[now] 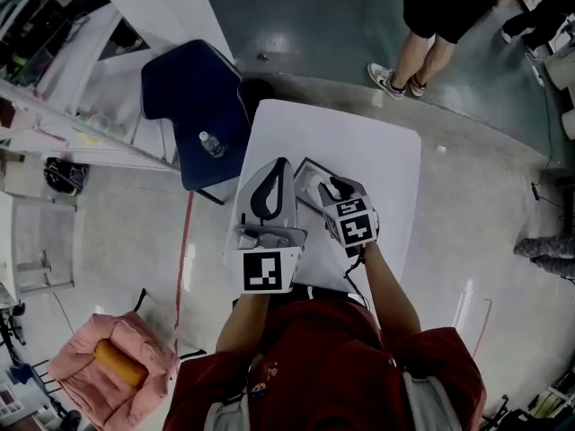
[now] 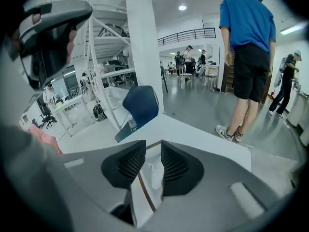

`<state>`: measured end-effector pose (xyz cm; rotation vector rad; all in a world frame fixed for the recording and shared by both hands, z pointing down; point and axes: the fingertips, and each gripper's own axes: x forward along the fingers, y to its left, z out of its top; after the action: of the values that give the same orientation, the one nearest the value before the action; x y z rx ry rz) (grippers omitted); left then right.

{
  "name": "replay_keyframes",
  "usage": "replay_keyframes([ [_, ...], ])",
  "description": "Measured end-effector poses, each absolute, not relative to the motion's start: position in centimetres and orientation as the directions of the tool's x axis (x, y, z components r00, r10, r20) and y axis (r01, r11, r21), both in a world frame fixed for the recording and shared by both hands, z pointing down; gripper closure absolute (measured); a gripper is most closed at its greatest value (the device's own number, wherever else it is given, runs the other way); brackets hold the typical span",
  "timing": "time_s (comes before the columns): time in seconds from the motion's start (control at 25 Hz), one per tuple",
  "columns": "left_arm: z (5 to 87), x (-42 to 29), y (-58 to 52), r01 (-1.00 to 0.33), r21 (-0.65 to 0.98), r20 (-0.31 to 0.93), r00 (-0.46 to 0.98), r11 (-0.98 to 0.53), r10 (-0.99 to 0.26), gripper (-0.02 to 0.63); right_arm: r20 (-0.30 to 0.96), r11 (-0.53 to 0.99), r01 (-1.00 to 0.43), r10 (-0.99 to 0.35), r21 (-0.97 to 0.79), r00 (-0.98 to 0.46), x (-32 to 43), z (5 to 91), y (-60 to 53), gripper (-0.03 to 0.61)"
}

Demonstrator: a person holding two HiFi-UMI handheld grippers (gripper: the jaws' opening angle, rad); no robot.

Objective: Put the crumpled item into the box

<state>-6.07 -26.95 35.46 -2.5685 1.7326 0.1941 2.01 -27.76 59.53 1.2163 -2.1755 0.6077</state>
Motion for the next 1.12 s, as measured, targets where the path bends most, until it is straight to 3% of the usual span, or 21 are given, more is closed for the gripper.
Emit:
replay_keyframes([
  [0.52,34.7,-4.0,-24.9,-0.918,0.022,-0.133,0.39,-0.396,-0.911,0.611,0.395,0.448,-0.888,-0.801,-0.102,-0.45,4.4,47.6,-25.9,0.476],
  [1.12,34.0,-2.2,-23.8,-0.916,0.009,-0.149,0.396,-0.401,-0.906,0.611,0.02,0.337,-0.938,-0.94,-0.076,-0.339,7.5,39.1,-23.0,0.477],
])
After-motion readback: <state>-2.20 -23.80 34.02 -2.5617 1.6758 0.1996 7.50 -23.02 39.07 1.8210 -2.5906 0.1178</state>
